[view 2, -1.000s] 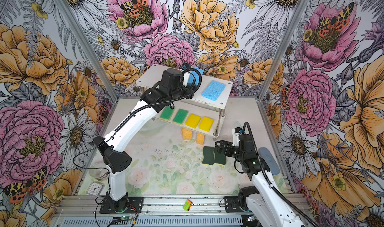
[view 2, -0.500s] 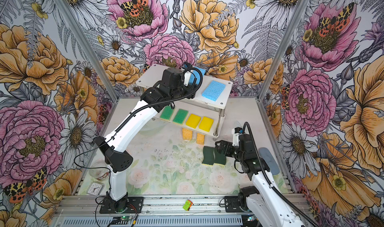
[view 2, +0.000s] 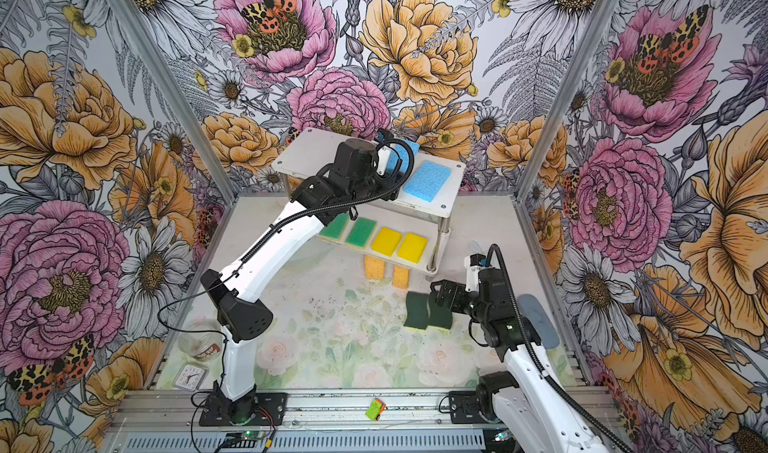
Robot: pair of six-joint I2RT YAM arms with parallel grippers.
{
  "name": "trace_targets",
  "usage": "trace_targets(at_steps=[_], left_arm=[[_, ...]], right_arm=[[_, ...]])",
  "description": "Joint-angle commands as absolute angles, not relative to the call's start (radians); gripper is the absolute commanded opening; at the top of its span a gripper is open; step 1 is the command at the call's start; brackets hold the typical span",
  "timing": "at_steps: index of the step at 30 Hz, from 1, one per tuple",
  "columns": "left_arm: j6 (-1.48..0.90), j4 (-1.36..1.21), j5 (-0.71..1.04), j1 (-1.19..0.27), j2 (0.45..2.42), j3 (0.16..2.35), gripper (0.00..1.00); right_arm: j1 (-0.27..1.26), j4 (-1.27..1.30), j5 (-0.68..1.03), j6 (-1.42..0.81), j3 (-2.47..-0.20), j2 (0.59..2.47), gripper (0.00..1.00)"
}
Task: Place and organize the cleaning sponges onto the shelf
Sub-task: 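Lower the blue sponge onto the top shelf and open the left gripper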
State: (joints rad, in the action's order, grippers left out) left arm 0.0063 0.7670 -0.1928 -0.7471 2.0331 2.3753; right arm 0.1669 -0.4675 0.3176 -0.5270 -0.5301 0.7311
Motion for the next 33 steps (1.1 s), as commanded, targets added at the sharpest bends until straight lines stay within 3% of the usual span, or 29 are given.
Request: trace_targets(at_steps=[1, 14, 33], left_arm=[[-0.007, 0.767, -0.203, -0.752, 2.044, 2.396, 0.76], [-0.008, 0.768, -0.263, -0.756, 2.045, 2.385, 0.77], [-0.064, 0.765, -0.15, -0.76, 2.042, 2.388, 0.77]], right_arm=[[0.172, -0.461, 0.307, -0.529, -0.52, 0.718, 1.0], [0.173, -0.46, 0.305, -0.531, -0.52, 0.719, 1.0], [0.172, -0.462, 0.307, -0.532, -0.515, 0.712, 1.0]])
